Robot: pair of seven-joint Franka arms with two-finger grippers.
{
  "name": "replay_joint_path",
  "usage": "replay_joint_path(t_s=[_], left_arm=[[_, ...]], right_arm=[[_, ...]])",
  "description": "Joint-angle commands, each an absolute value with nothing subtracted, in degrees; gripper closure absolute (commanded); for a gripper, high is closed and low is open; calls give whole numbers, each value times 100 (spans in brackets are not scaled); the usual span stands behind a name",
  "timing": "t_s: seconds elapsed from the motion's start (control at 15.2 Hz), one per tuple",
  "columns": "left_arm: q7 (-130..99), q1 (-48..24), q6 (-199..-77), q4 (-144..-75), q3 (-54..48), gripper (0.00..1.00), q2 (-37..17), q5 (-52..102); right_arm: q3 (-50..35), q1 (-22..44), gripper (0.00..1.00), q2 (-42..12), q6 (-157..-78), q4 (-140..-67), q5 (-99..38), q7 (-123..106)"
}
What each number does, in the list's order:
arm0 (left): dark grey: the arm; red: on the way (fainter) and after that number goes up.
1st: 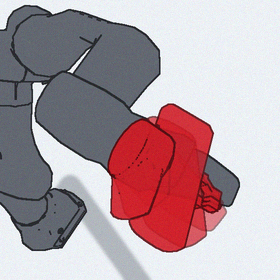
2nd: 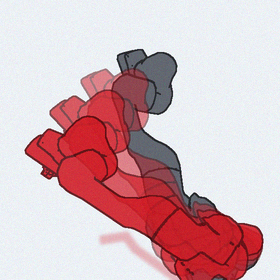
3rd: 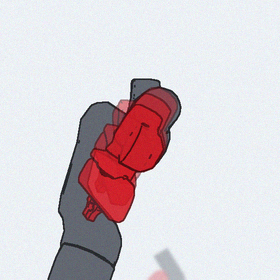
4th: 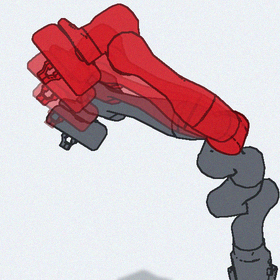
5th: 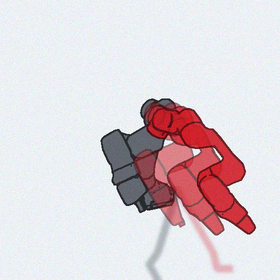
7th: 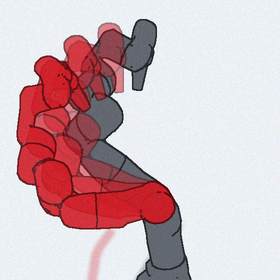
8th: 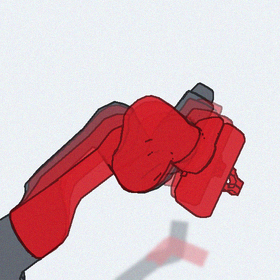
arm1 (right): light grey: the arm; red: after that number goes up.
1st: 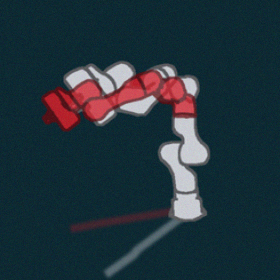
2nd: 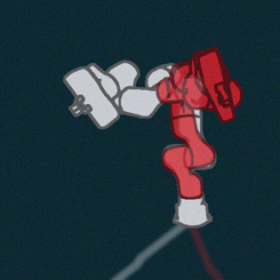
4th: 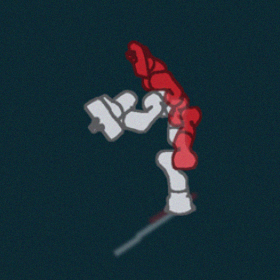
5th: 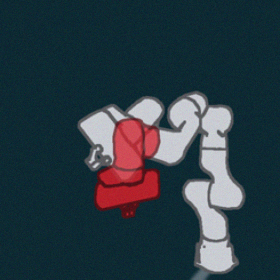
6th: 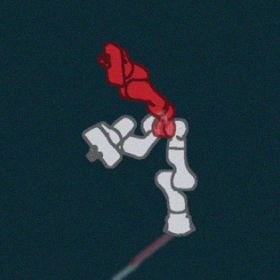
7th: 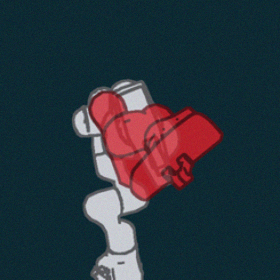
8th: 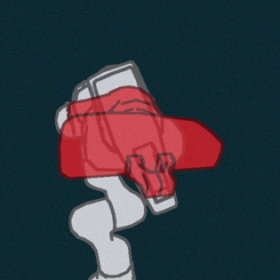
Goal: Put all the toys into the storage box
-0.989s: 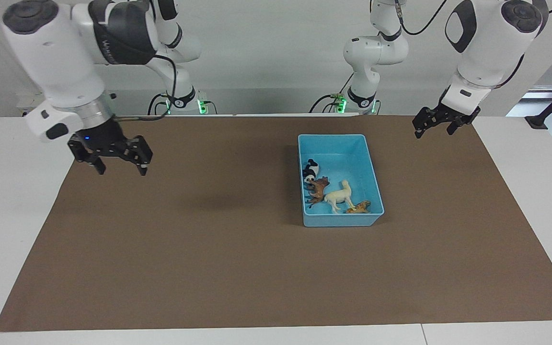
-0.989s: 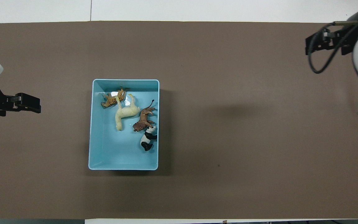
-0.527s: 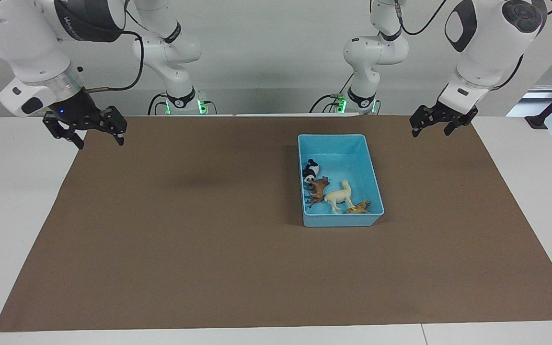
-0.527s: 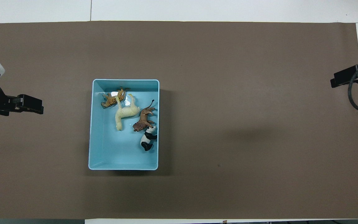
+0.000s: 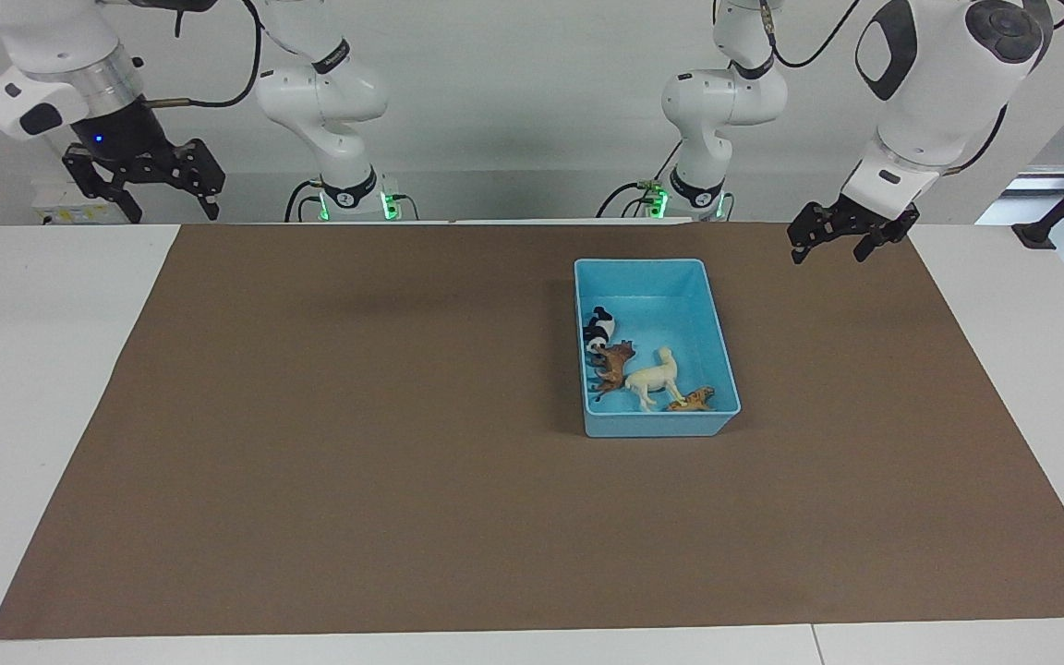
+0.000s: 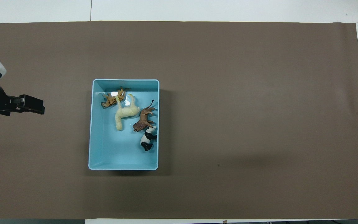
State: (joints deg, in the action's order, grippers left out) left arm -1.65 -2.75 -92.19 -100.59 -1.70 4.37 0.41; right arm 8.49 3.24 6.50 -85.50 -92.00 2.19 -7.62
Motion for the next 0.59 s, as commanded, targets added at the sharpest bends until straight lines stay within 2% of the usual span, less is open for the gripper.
replay_joint_path(t_s=[0.0,0.53], left_arm=[[-44,-325,-9185,-10169,-132,0,571,132],[-26,-334,-9202,-10169,-149,0,571,132]], right_arm=[[729,114,0,738,-8578,-9396,308,-844],[738,105,0,721,-8411,-9378,105,-809]])
